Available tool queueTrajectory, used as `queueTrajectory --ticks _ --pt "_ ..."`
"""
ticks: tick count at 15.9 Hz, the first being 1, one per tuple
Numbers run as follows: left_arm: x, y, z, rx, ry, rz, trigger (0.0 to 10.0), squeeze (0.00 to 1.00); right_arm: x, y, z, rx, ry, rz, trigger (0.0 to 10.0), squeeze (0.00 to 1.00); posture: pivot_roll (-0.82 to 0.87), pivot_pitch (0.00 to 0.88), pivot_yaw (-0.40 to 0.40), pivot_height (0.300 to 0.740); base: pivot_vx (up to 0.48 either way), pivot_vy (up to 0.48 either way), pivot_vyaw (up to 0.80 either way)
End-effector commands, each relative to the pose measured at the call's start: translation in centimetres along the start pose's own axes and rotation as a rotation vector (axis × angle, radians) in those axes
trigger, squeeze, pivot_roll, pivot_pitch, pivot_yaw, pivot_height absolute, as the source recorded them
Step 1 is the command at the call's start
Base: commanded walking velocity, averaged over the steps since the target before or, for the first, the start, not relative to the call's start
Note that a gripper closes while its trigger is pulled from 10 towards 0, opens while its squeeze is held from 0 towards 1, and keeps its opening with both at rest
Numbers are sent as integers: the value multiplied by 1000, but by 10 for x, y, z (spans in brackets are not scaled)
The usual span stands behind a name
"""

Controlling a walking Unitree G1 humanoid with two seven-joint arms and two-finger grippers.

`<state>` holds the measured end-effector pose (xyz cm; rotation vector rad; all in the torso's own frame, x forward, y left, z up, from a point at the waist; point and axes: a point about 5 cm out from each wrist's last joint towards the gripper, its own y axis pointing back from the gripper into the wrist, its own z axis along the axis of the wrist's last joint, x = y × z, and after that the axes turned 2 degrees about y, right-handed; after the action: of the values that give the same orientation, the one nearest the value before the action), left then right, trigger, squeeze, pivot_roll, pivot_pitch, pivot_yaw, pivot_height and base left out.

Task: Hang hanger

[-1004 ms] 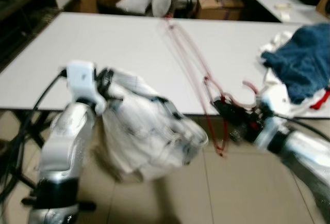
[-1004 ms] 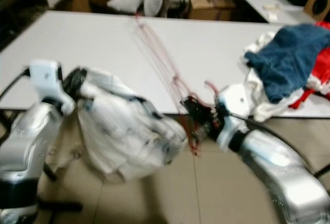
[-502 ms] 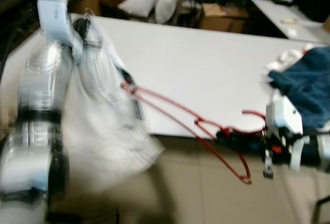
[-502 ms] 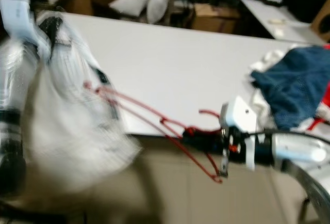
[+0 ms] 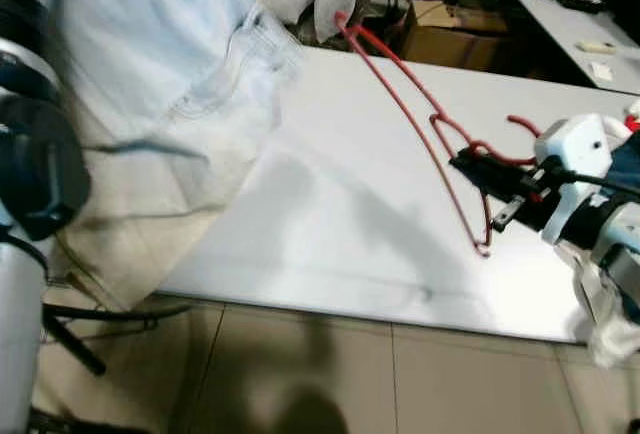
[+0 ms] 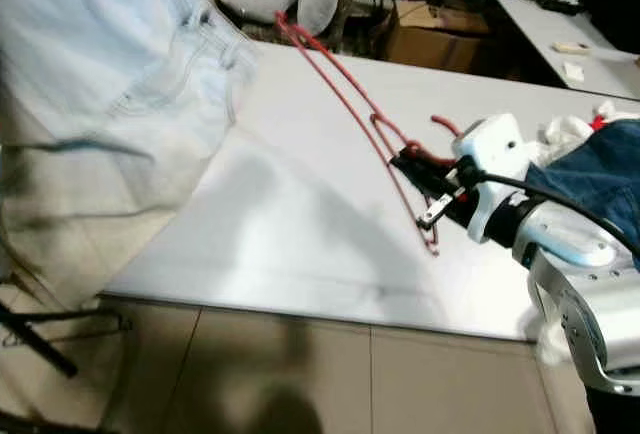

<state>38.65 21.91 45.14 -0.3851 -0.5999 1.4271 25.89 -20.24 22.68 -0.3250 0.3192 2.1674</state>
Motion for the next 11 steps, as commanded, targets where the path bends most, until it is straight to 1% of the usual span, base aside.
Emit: queueTrajectory --ticks 1,3,4,5,6,7,8,9,10,11 --pt "-22 16 -58 156 -15 -93 10000 0 6 4 -3 8 9 -12 10000 0 30 0 -21 740 330 0 0" --pt "-25 28 -82 219 -20 -106 10000 0 9 5 -3 4 0 -7 10000 0 27 0 -12 740 315 0 0" --pt "-37 97 -176 536 -130 -203 10000 0 18 10 -3 -13 -39 15 10000 0 24 0 -6 740 0 0 0" --pt "-39 113 -192 598 -158 -230 10000 0 20 11 -3 -15 -48 23 10000 0 22 0 -5 740 0 0 0" --pt "-35 139 -213 705 -169 -229 10000 0 24 14 -2 -23 -58 50 10000 0 21 0 -3 740 0 0 0" --pt "-30 151 -221 754 -191 -226 10000 0 25 16 -2 -26 -62 45 10000 0 22 0 -2 740 0 0 0" --pt "-29 177 -237 861 -187 -300 10000 0 22 14 -4 -21 -74 -6 10000 0 25 0 -1 740 0 0 0" --pt "-34 193 -245 938 -154 -387 10000 0 20 12 -5 -20 -72 -33 10000 0 26 0 1 740 0 0 0" --pt "-41 208 -249 987 -89 -508 10000 0 19 10 -5 -26 -86 -56 10000 0 25 0 2 740 0 0 0" --pt "-43 211 -249 985 -66 -545 10000 867 19 9 -4 -28 -90 -61 10000 0 25 0 3 740 0 0 0"
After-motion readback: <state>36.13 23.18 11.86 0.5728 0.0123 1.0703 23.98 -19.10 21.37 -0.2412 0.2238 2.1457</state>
